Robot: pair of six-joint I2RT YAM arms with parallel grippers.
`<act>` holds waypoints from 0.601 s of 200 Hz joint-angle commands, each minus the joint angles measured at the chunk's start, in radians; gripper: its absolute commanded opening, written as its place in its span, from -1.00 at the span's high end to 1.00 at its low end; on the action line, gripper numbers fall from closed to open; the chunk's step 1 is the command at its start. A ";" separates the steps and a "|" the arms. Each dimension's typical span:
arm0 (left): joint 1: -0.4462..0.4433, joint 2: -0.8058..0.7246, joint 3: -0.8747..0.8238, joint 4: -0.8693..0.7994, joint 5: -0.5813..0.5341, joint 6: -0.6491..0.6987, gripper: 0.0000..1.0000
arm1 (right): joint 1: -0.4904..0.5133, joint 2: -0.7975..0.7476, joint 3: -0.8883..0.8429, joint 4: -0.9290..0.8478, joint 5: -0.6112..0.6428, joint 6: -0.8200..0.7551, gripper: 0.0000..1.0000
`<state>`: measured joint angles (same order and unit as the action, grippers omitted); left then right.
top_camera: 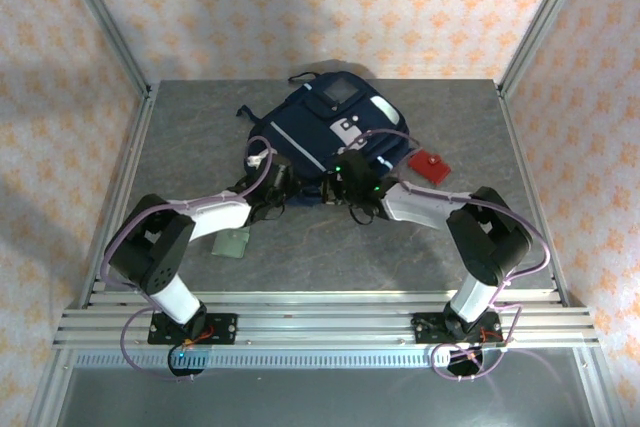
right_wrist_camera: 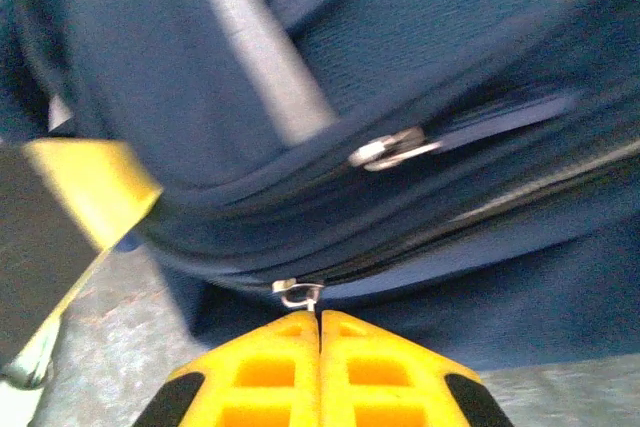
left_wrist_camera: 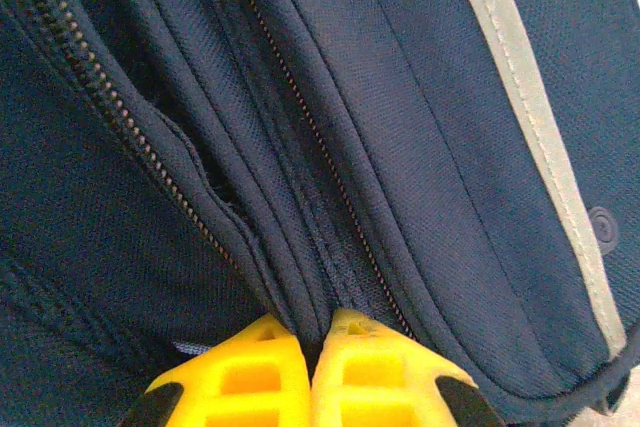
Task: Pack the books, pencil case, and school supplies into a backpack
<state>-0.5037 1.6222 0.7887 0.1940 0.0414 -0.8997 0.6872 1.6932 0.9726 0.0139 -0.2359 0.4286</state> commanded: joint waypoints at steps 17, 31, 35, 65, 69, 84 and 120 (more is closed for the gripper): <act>0.046 -0.075 -0.041 0.039 -0.002 0.042 1.00 | -0.188 -0.028 -0.026 -0.093 0.161 -0.027 1.00; 0.048 -0.078 -0.046 0.042 0.005 0.046 1.00 | -0.228 -0.013 -0.002 -0.102 0.201 -0.030 1.00; 0.049 -0.078 -0.046 0.042 0.007 0.047 1.00 | -0.236 -0.008 0.006 -0.105 0.212 -0.030 1.00; 0.049 -0.071 -0.046 0.054 0.025 0.053 1.00 | -0.249 0.035 0.070 -0.127 0.250 -0.027 1.00; 0.049 -0.070 -0.044 0.055 0.029 0.055 1.00 | -0.249 0.034 0.072 -0.125 0.240 -0.022 1.00; 0.050 -0.068 -0.035 0.052 0.038 0.069 1.00 | -0.248 0.020 0.065 -0.111 0.214 -0.009 1.00; 0.049 -0.068 0.001 0.016 0.059 0.127 1.00 | -0.250 -0.055 0.043 -0.074 0.162 -0.011 0.98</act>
<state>-0.4572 1.5806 0.7509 0.2138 0.0811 -0.8482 0.4358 1.7138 1.0134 -0.0715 -0.0692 0.4152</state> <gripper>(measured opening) 0.043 0.044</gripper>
